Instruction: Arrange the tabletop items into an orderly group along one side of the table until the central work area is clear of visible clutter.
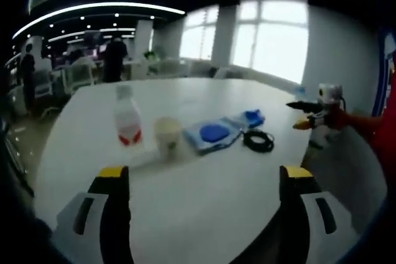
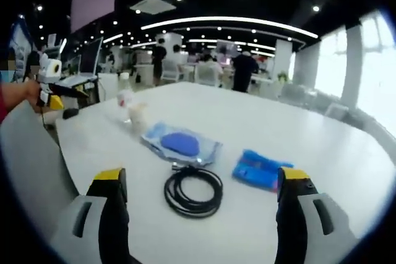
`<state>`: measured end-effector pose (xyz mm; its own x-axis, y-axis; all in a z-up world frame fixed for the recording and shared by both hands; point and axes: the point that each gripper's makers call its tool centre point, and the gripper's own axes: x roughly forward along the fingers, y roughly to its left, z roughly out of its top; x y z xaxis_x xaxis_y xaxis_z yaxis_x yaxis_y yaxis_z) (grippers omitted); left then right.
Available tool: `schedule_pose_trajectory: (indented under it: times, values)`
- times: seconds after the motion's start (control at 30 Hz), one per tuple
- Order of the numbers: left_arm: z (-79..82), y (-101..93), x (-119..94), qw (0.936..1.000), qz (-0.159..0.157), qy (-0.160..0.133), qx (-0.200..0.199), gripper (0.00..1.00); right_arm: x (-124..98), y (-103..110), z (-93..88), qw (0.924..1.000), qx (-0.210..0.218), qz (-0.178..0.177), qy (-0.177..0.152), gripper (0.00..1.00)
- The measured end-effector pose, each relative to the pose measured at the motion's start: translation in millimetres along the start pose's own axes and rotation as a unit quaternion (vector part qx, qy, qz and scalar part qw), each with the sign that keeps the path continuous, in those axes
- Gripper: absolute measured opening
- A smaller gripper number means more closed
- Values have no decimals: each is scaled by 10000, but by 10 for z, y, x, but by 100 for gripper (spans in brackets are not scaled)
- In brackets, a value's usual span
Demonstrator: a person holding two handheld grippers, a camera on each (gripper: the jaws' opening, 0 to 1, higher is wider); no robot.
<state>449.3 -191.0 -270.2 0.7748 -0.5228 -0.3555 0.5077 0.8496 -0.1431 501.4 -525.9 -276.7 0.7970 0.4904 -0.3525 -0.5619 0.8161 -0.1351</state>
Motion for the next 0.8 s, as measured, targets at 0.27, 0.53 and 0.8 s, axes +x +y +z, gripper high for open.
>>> schedule_pose_trajectory:
  times: [0.27, 0.53, 0.8]
  values:
    - [-13, 104, 0, 9998, 184, -4, -76, 98, -18, -35, 35, 10000, 43, -38, -39, 99]
    - [7, 160, -7, 9995, 308, -62, -67, 98, -50, -12, -1, 10000, 76, -46, -12, 99]
    - [13, 197, 27, 9994, 352, -75, -11, 98, -86, -25, -34, 9999, 78, -85, 35, 99]
